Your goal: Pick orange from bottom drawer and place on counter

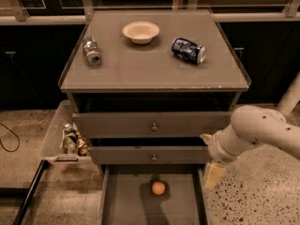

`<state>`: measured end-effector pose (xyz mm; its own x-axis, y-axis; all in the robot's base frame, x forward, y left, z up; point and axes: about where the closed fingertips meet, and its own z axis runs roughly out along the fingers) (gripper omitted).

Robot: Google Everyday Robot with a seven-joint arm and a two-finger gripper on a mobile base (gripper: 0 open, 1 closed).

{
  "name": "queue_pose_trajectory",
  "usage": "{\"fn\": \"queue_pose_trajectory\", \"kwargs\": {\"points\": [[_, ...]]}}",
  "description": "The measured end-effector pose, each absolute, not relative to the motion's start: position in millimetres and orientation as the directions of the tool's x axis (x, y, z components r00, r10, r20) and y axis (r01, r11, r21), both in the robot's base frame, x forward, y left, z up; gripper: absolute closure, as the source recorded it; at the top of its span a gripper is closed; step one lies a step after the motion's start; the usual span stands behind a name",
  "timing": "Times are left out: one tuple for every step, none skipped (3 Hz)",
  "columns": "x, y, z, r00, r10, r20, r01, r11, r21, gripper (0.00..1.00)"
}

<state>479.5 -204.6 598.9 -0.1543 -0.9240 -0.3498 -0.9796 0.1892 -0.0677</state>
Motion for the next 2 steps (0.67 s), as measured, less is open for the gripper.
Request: {"fn": "queue_pose_trajectory", "kwargs": {"points": [[484.4, -205.6, 565.8, -0.172, -0.906, -0.388, -0.976, 0.210, -0.059, 0.00], [484.0, -205.0, 562.8, -0.173, -0.905, -0.389, -0.976, 0.210, -0.055, 0.00]]}}
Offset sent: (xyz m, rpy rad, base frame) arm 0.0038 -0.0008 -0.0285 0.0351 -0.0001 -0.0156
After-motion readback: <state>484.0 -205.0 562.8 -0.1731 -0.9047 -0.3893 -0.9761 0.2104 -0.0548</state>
